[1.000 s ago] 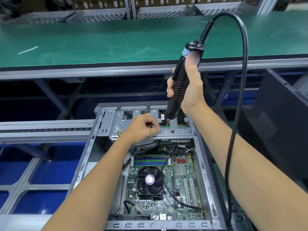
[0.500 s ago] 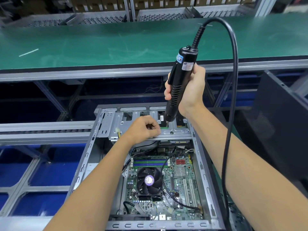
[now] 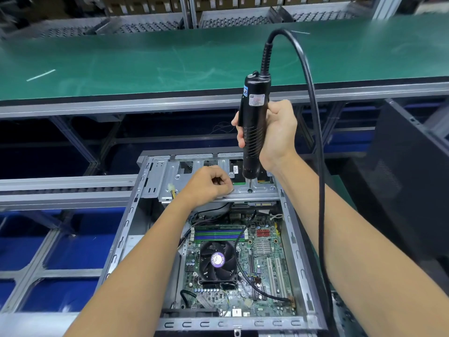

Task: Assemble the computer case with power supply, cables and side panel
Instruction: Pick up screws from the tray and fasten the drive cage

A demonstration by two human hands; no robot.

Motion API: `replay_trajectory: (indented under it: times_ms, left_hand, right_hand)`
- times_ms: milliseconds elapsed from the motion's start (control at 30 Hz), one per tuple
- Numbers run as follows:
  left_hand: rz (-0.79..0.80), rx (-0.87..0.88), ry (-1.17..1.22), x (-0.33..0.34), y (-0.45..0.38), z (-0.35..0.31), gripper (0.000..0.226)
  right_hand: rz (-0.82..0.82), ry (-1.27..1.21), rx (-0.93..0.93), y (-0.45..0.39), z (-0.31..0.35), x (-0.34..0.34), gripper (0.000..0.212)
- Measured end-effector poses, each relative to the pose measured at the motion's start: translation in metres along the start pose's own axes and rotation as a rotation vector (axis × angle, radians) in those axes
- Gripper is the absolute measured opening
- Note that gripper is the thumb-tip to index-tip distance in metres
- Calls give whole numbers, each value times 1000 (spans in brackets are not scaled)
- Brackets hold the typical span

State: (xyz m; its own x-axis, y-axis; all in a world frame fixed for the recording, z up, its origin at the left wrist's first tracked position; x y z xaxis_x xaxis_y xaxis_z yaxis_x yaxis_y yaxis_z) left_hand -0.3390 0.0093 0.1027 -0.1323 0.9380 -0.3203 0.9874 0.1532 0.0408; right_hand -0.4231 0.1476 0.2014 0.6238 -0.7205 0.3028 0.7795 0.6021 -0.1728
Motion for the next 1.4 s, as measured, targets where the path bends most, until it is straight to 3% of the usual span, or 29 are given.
replay_trajectory:
  times_ms: [200, 467, 633, 900, 1300, 1400]
  left_hand:
    - [7, 4, -2, 0, 1, 0, 14]
    - [47, 31, -54, -1, 2, 0, 7]
    - [-5, 10, -22, -7, 1, -2, 8]
    - [66, 78, -133, -4, 3, -3, 5]
    - [31, 134, -223, 1, 7, -5, 3]
    - [30, 154, -235, 1, 8, -5, 13]
  right_hand:
    - [-5, -5, 41, 2, 1, 4, 50]
    - [-29, -77, 76, -3, 6, 7, 69]
    - [-55, -111, 95, -3, 7, 3, 70]
    - [-77, -132, 73, -5, 7, 2, 70]
    - [-62, -122, 81, -7, 1, 12, 68]
    - [-64, -128, 83, -6, 2, 15, 68]
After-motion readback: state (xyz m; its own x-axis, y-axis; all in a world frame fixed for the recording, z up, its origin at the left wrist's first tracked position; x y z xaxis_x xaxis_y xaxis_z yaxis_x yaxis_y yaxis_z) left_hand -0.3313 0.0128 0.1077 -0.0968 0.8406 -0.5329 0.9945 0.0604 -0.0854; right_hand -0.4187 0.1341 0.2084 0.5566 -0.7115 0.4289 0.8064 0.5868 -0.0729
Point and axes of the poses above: each hand's wrist, its own y-axis away from the middle knuckle, its own x-axis out of the palm, z = x × y, the point moved 1 cm from there along -y, towards the middle knuckle, and after that the axes turned 10 degrees about y, right-handed, at the moved point
